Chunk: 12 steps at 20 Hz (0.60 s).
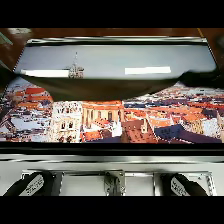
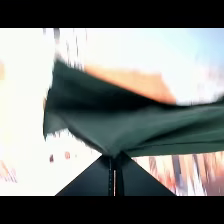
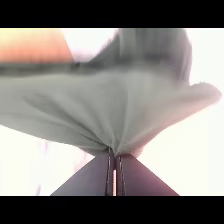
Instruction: Fold the shirts.
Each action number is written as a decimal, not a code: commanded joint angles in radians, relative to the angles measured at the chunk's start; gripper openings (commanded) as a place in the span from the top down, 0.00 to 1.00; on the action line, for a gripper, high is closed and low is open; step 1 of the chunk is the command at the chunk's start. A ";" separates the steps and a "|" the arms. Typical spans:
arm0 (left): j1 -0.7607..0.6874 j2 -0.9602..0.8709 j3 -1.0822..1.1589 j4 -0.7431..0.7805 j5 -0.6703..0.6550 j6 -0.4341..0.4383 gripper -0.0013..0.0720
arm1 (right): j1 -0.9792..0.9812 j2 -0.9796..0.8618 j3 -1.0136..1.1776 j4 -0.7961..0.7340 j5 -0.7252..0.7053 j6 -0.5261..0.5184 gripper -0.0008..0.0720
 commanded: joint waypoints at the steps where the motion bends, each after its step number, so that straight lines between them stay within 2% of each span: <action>1: 0.001 0.196 0.344 0.033 0.164 -0.045 0.94 | 0.002 0.301 0.251 -0.015 -0.177 -0.025 0.90; 3: 0.001 0.271 0.451 0.053 0.189 -0.053 0.94 | 0.002 0.438 0.323 -0.104 -0.253 0.007 0.90; 7: 0.001 0.409 0.497 0.223 0.156 -0.260 0.94 | 0.002 0.617 0.379 -0.334 -0.265 0.151 0.90; 10: 0.001 0.447 0.497 0.256 0.030 -0.264 0.94 | 0.002 0.673 0.381 -0.351 -0.238 0.157 0.90; 12: 0.001 0.440 0.496 0.266 -0.093 -0.247 0.94 | 0.002 0.671 0.380 -0.362 -0.154 0.160 0.90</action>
